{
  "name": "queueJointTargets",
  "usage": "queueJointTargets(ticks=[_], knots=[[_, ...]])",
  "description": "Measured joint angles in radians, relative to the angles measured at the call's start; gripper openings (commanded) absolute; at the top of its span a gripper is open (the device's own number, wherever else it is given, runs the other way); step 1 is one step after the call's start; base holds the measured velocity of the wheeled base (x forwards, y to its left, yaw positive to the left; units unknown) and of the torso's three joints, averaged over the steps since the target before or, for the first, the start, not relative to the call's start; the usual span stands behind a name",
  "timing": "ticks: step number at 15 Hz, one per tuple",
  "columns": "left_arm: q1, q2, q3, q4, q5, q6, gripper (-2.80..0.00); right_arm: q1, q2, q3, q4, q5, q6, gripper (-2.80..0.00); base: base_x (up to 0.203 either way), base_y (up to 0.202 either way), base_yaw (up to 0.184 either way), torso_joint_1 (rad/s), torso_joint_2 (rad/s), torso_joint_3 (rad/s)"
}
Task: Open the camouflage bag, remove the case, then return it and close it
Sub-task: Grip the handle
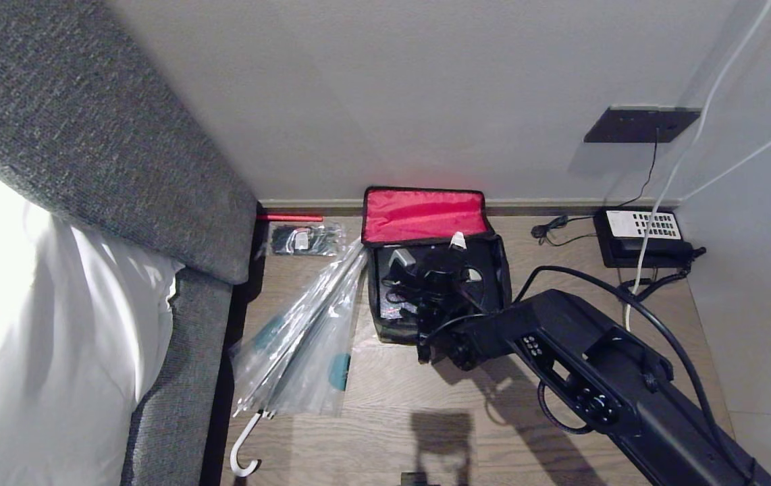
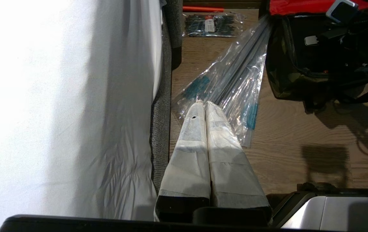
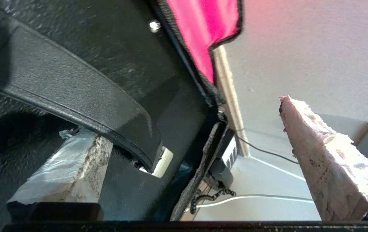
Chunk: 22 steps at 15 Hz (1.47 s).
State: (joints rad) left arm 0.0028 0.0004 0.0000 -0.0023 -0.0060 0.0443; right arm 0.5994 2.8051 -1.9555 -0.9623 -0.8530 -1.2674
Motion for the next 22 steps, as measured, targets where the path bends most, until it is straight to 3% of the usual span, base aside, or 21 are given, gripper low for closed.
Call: queueJointTargets(ticks=[11,12,14,16,18,20,22], knots=[[0.0,0.0,0.0,0.0,0.0,0.0,-2.8,-0.014,0.05,-0.006,-0.104,0.059,-0.036,0.0,0.0,0.0,0.0,0.0,0.0,0.0],[0.0,0.0,0.0,0.001,0.0,0.0,-2.8,-0.019,0.049,-0.007,-0.108,0.086,-0.05,0.0,0.0,0.0,0.0,0.0,0.0,0.0],[0.0,0.0,0.0,0.001,0.0,0.0,-2.8,-0.034,0.049,-0.005,-0.131,0.213,-0.087,0.0,0.0,0.0,0.0,0.0,0.0,0.0],[0.0,0.0,0.0,0.0,0.0,0.0,-2.8,-0.047,0.055,0.002,-0.186,0.359,-0.178,0.0,0.0,0.0,0.0,0.0,0.0,0.0],[0.0,0.0,0.0,0.001,0.0,0.0,-2.8,-0.051,0.063,0.006,-0.234,0.449,-0.256,0.0,0.0,0.0,0.0,0.0,0.0,0.0],[0.0,0.0,0.0,0.0,0.0,0.0,-2.8,-0.052,0.069,0.006,-0.246,0.451,-0.323,0.0,0.0,0.0,0.0,0.0,0.0,0.0],[0.0,0.0,0.0,0.0,0.0,0.0,-2.8,-0.052,0.073,0.007,-0.245,0.401,-0.344,0.0,0.0,0.0,0.0,0.0,0.0,0.0]])
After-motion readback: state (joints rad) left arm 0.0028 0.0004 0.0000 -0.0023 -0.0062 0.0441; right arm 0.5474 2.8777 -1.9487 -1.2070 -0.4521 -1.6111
